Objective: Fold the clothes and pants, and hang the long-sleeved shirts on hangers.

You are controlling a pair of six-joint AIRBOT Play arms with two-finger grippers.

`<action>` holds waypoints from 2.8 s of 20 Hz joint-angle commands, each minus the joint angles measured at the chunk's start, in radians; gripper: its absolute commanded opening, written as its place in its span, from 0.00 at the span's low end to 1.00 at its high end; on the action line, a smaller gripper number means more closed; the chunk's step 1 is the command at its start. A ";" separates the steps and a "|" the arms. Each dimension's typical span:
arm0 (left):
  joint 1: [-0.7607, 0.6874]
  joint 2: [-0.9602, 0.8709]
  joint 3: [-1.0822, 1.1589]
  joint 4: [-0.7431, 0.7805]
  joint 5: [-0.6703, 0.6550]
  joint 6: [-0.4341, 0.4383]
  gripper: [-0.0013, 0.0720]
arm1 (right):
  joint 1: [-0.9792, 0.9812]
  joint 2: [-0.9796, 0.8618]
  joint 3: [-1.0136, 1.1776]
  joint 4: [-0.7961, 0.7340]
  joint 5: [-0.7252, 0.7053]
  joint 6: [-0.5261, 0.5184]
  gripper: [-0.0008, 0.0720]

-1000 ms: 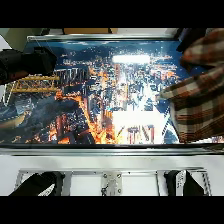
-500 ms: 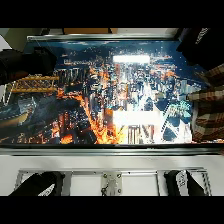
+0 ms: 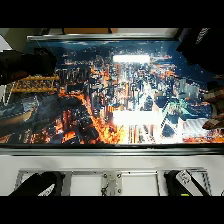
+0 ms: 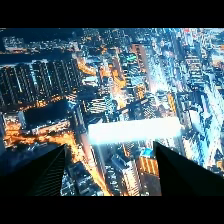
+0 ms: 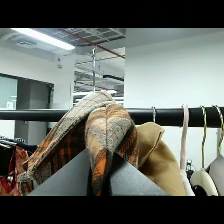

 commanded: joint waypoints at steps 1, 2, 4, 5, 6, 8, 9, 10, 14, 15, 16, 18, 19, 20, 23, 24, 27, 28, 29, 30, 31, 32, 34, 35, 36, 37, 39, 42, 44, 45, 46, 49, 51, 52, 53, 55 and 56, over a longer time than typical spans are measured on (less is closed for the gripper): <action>0.000 -0.001 0.001 0.003 0.000 0.000 0.80 | -0.001 -0.002 0.005 0.000 -0.002 0.000 0.05; 0.000 -0.001 0.001 0.003 0.000 0.000 0.80 | -0.001 -0.002 0.005 0.000 -0.002 0.000 0.05; 0.000 -0.001 0.001 0.003 -0.001 0.000 0.80 | -0.002 -0.002 0.005 0.000 -0.003 0.000 0.05; 0.000 -0.001 0.001 0.002 -0.002 0.000 0.80 | -0.002 -0.004 0.005 0.000 -0.014 0.000 0.05; 0.000 -0.001 0.001 0.002 -0.002 0.000 0.80 | -0.002 -0.005 0.005 0.000 -0.037 0.000 0.05; 0.000 -0.001 0.001 0.003 -0.002 0.000 0.80 | -0.008 -0.012 0.005 0.000 -0.063 0.000 0.05; 0.000 -0.001 0.001 0.002 -0.002 0.000 0.80 | -0.014 -0.017 0.005 0.000 -0.064 0.000 0.05; 0.000 0.000 0.001 0.002 -0.002 0.000 0.80 | -0.024 -0.023 0.004 0.000 -0.070 0.000 0.05; 0.000 -0.001 0.001 0.002 0.000 0.000 0.80 | -0.058 -0.054 -0.002 0.000 -0.070 0.000 0.05; 0.000 -0.001 0.001 0.002 0.000 0.000 0.80 | -0.060 -0.062 -0.012 0.000 -0.071 0.000 0.05; 0.000 -0.001 0.001 0.002 0.000 0.000 0.80 | -0.059 -0.067 -0.035 0.000 -0.070 0.000 0.05; 0.000 -0.001 0.001 0.002 0.000 0.000 0.80 | -0.058 -0.066 -0.105 0.001 -0.070 0.001 0.05; 0.000 0.000 0.001 0.002 0.001 0.000 0.80 | -0.058 -0.064 -0.119 0.000 -0.069 0.001 0.05; 0.000 -0.001 0.001 0.002 0.002 0.000 0.80 | -0.058 -0.064 -0.121 0.001 -0.069 0.001 0.05; 0.000 -0.001 0.001 0.002 0.009 0.000 0.80 | -0.058 -0.064 -0.122 0.001 -0.058 0.001 0.07; 0.000 0.000 0.001 0.002 0.008 0.000 0.80 | -0.058 -0.065 -0.122 0.001 -0.049 0.001 0.06; 0.000 0.000 0.001 0.002 0.005 0.000 0.80 | -0.058 -0.074 -0.122 0.001 -0.044 0.017 0.06; 0.000 0.000 0.001 0.002 0.001 0.000 0.80 | -0.058 -0.079 -0.122 0.000 -0.044 0.028 0.06; 0.000 0.000 0.001 0.002 -0.002 0.000 0.80 | -0.058 -0.085 -0.122 0.000 -0.048 0.031 0.06; 0.000 0.000 0.001 0.001 -0.002 0.000 0.80 | -0.058 -0.088 -0.122 0.001 -0.048 0.031 0.06; 0.000 0.000 0.001 0.002 -0.002 0.000 0.80 | -0.058 -0.093 -0.122 0.001 -0.048 0.031 0.06; 0.000 -0.001 0.001 0.001 -0.002 0.000 0.80 | -0.058 -0.100 -0.122 0.001 -0.048 0.031 0.06; 0.000 0.000 0.001 0.001 -0.004 0.000 0.80 | -0.058 -0.108 -0.121 0.001 -0.047 0.031 0.06; 0.000 0.000 0.001 0.001 -0.004 0.000 0.80 | -0.058 -0.113 -0.121 0.001 -0.052 0.031 0.06; 0.000 -0.001 0.001 0.001 -0.010 0.000 0.80 | -0.058 -0.119 -0.120 0.001 -0.055 0.031 0.06; 0.000 -0.001 0.001 0.001 -0.020 0.000 0.80 | -0.058 -0.123 -0.117 0.001 -0.055 0.031 0.06; 0.000 0.000 0.001 0.002 -0.046 0.000 0.80 | -0.058 -0.125 -0.100 0.001 -0.055 0.054 0.06; 0.000 -0.001 0.000 0.002 -0.054 0.000 0.80 | -0.058 -0.152 -0.052 0.001 -0.055 0.058 0.06; 0.000 -0.001 0.000 0.001 -0.056 0.000 0.80 | -0.058 -0.158 -0.045 0.001 -0.047 0.057 0.06; 0.000 -0.001 0.001 0.001 -0.056 0.000 0.80 | -0.058 -0.158 -0.045 0.001 -0.042 0.057 0.06; -0.001 -0.001 0.001 0.001 -0.056 0.000 0.80 | -0.058 -0.158 -0.045 0.000 -0.042 0.057 0.07; 0.000 -0.001 0.001 0.000 -0.056 0.000 0.80 | -0.058 -0.157 -0.045 0.000 -0.016 0.057 0.13; 0.000 0.000 0.001 0.000 -0.059 0.000 0.80 | -0.058 -0.156 -0.045 0.000 -0.016 0.057 0.76; 0.000 0.000 0.001 0.000 -0.062 0.000 0.80 | -0.058 -0.150 -0.045 0.000 -0.017 0.057 0.76; 0.000 0.000 0.001 0.000 -0.063 0.000 0.80 | -0.058 -0.135 -0.045 0.001 -0.016 0.057 0.76; 0.000 0.000 0.001 0.000 -0.063 0.000 0.80 | -0.058 -0.095 -0.045 0.001 0.002 0.057 0.76; 0.000 -0.001 0.001 0.001 -0.063 0.000 0.80 | -0.058 -0.069 -0.045 0.001 0.060 0.057 0.76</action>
